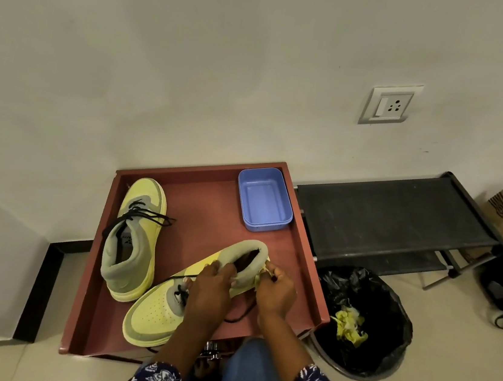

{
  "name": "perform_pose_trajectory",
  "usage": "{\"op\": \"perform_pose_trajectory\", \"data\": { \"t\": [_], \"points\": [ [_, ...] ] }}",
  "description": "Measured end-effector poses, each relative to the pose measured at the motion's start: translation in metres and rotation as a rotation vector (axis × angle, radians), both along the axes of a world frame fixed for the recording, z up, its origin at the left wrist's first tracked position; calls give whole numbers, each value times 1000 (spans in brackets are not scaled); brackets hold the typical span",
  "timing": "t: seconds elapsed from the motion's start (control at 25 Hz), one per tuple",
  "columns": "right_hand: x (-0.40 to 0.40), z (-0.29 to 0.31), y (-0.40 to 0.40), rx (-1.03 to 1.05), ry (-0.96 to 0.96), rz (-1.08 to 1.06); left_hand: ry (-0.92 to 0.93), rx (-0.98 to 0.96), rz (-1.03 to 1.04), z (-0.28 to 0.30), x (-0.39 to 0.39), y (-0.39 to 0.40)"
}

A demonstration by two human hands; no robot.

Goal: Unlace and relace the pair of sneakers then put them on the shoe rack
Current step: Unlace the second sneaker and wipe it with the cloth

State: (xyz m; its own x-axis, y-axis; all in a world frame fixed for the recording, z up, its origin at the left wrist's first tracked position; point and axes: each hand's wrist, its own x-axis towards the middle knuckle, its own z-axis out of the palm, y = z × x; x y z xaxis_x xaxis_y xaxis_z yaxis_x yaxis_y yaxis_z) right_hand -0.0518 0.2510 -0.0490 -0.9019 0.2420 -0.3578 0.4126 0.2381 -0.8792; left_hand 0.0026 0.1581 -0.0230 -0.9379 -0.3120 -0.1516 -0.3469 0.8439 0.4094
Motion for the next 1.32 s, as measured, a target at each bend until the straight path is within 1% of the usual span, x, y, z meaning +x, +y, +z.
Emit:
{"op": "perform_pose_trajectory", "data": {
  "t": [0.12, 0.24, 0.48, 0.6, 0.68, 0.76, 0.88, 0.96, 1.12, 1.16, 1.24, 1.32],
  "points": [
    [-27, 1, 3, 42, -23, 72, -7, -24, 3, -4, 0, -2],
    [-35, -3, 2, 48, -63, 113, 1, -21, 6, -7, 0, -2],
    [12, -10, -17, 40, 1, -47, 7, -18, 7, -13, 0, -2],
    [32, -14, -26, 17, -71, -107, -10, -20, -2, -15, 1, -2],
    [34, -18, -27, -41, -141, -160, -4, -12, -12, -14, 1, -2],
    [27, -20, -25, -112, -219, -219, 7, 3, -29, -12, 2, -3],
    [8, -21, -18, -188, -248, -277, 25, 14, -45, -12, 3, -5],
    [-7, -20, -13, -137, -219, -237, 14, 13, -48, -14, 2, -5],
    [-37, -5, 4, 25, -148, 25, 7, 20, -39, -19, 1, -7],
    [-39, -2, 7, 51, -140, 64, 3, 16, -38, -20, 2, -8],
    [-34, -4, 8, 52, -112, 68, -4, 3, -33, -21, 1, -7],
    [-19, -15, -1, 9, -107, -18, 0, -7, -25, -20, 0, -6]
  ]
}}
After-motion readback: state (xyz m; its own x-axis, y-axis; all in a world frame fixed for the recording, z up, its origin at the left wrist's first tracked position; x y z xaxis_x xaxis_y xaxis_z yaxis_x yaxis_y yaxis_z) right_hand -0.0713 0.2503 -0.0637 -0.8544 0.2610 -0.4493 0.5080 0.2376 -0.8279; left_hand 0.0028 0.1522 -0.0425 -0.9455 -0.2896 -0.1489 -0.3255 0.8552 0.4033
